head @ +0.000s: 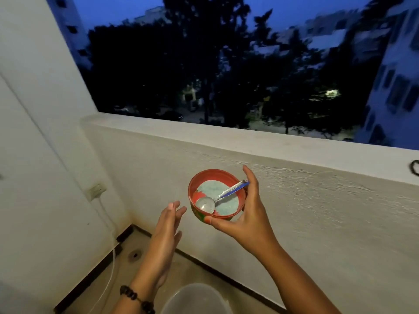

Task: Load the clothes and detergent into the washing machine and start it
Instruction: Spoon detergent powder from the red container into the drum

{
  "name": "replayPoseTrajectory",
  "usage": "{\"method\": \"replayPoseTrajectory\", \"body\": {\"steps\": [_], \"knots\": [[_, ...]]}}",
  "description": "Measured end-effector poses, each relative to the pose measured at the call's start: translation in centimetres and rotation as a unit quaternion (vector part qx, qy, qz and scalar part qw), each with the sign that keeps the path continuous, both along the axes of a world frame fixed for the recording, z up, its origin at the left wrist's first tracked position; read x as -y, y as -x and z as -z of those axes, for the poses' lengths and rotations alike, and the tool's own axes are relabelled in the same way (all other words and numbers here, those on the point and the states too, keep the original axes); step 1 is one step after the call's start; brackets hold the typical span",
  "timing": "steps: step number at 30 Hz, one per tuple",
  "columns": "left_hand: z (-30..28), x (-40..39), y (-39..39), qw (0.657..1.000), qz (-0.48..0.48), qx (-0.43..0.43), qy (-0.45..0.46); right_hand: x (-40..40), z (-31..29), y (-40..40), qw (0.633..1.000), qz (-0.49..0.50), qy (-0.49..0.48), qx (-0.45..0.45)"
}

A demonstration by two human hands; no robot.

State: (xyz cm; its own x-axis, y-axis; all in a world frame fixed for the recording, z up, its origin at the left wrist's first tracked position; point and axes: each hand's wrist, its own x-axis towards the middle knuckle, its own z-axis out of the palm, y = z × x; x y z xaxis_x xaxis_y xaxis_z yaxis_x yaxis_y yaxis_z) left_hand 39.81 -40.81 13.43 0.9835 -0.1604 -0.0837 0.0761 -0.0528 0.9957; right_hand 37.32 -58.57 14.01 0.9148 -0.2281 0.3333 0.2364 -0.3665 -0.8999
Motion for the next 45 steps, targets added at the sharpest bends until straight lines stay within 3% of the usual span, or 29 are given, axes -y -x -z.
{"method": "replayPoseTrajectory", "body": {"steps": [10, 22, 33, 40, 43, 45], "knots": [[0.2, -11.9, 4.6, 0.987, -0.158, -0.001, 0.025, -12.3, 1.8, -0.3, 0.983, -0.182, 0.010, -0.016], [0.9, -22.5, 13.8, 0.947, -0.316, -0.002, 0.063, -25.7, 3.4, 4.2, 0.930, -0.367, 0.003, -0.039], [1.7, -30.7, 22.6, 0.910, -0.396, -0.048, 0.114, -36.2, 5.0, 10.3, 0.875, -0.476, -0.042, -0.077], [2.3, -34.9, 26.8, 0.893, -0.414, -0.102, 0.143, -40.9, 6.5, 13.4, 0.860, -0.502, -0.023, -0.088], [2.9, -36.7, 27.9, 0.874, -0.452, -0.088, 0.155, -42.3, 6.7, 14.3, 0.829, -0.547, -0.008, -0.114], [3.3, -37.8, 28.5, 0.859, -0.476, -0.083, 0.170, -42.9, 7.0, 14.5, 0.811, -0.555, -0.068, -0.171]]}}
